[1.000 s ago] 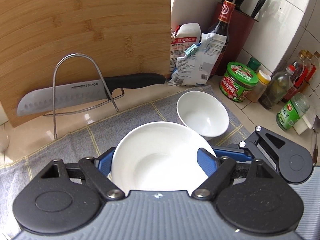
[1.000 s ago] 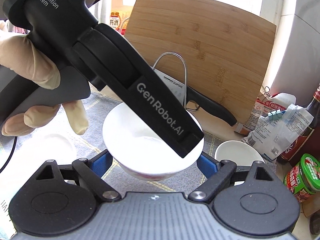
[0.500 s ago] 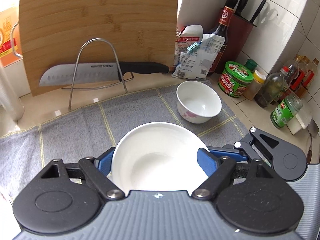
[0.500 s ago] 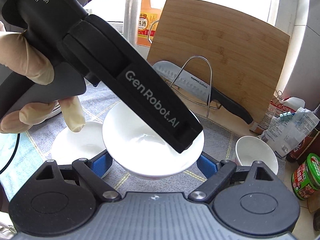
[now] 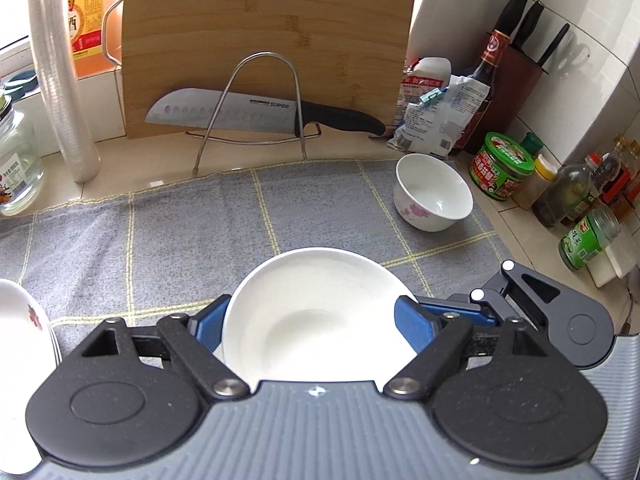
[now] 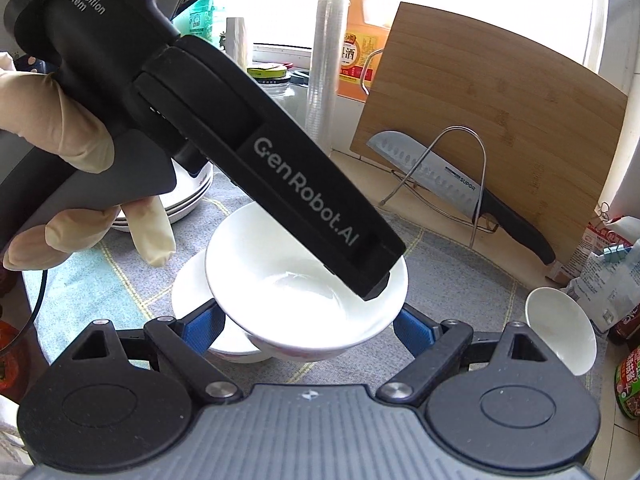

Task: Organize plates and bowls
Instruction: 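Lower the held bowl into the placed bowl with the left gripper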

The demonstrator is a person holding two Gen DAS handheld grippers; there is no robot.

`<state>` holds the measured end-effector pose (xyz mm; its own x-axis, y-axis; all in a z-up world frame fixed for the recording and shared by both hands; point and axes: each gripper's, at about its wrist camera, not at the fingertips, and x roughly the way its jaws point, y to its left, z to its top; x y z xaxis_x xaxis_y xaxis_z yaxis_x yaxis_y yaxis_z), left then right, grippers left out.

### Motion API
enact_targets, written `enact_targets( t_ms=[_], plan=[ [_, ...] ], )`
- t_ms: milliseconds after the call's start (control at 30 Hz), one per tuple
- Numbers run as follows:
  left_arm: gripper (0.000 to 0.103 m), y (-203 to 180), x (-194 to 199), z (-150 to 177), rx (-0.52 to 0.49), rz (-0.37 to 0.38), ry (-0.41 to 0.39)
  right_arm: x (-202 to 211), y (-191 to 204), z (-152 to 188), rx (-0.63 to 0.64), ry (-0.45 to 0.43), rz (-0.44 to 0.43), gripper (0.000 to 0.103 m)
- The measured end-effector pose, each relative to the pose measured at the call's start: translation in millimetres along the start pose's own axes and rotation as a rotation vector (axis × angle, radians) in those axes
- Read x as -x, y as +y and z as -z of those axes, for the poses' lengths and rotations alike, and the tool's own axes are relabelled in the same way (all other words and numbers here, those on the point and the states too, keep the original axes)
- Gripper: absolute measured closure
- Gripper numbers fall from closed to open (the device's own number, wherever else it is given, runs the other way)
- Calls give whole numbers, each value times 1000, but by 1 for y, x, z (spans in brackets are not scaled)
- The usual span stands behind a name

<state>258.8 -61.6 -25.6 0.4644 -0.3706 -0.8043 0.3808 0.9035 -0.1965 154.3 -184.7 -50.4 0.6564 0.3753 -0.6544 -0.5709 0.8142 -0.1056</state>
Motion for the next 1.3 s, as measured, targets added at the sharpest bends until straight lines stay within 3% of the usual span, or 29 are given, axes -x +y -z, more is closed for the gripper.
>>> enact_targets(
  t_ms=[500,1300],
  plan=[
    [18,34,-1,20,64,-57,18,-34,18,-6,16,28,-108,10],
    [18,39,-15,35,30,-80,9,-48,27,2,22,60,-124,10]
  ],
)
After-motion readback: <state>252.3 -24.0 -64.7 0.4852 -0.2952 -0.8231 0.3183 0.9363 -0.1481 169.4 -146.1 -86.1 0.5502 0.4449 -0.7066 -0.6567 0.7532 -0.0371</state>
